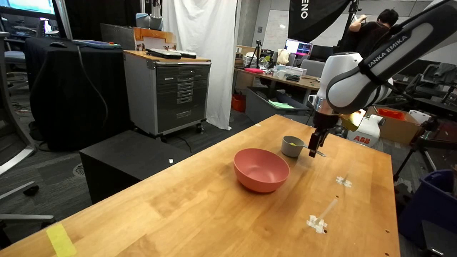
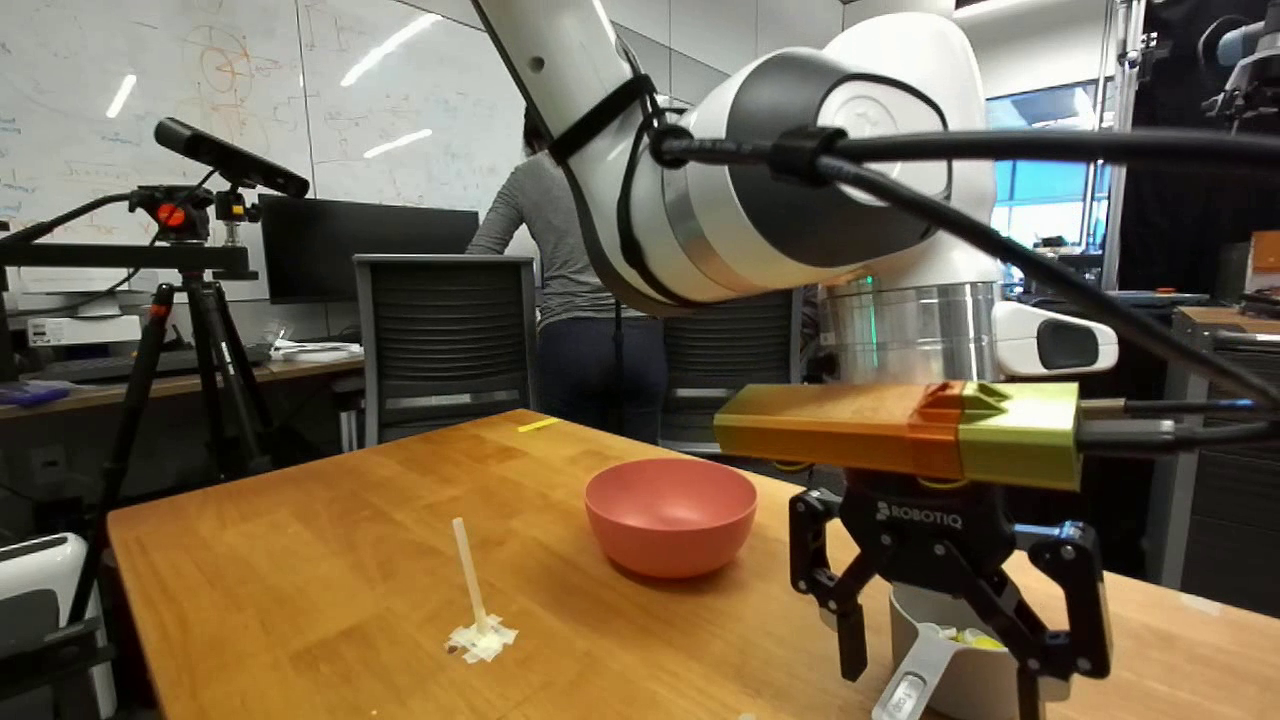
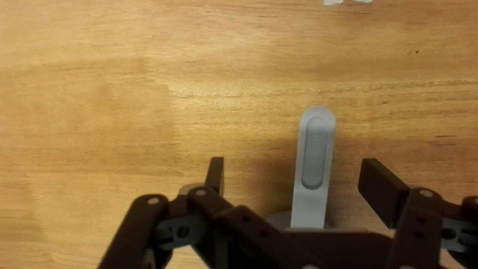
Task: Pour the contents of the grey pot in the peach bowl
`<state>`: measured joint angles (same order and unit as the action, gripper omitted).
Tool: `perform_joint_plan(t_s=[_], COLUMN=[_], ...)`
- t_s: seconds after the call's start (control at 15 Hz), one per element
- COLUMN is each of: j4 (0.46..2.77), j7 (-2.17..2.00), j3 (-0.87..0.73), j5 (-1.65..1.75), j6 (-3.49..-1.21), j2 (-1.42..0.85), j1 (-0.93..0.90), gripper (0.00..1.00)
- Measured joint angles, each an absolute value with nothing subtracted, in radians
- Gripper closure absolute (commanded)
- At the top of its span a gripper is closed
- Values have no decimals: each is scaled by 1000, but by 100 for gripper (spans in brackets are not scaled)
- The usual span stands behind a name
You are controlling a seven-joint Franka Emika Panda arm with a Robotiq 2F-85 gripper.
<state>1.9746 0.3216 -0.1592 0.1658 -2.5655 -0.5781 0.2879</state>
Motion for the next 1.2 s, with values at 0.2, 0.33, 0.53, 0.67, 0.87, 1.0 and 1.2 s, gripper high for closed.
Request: perform_joint_plan(t_s=[0.2, 0.33, 0.53, 0.67, 0.87, 1.0, 1.2], j4=[1965, 1960, 1958, 1956, 1953, 1950, 1945], j7=[321, 321, 321, 321, 321, 321, 321], j3=[-159, -159, -159, -159, -158, -158, -157], j5=[166, 166, 166, 166, 166, 166, 166], j6=[-2566, -2565, -2565, -2565, -2565, -2565, -2565], j2=[-594, -600, -602, -602, -602, -602, -602], j1=[288, 288, 288, 288, 288, 288, 288], gripper=[63, 78, 59, 53, 32, 38, 53])
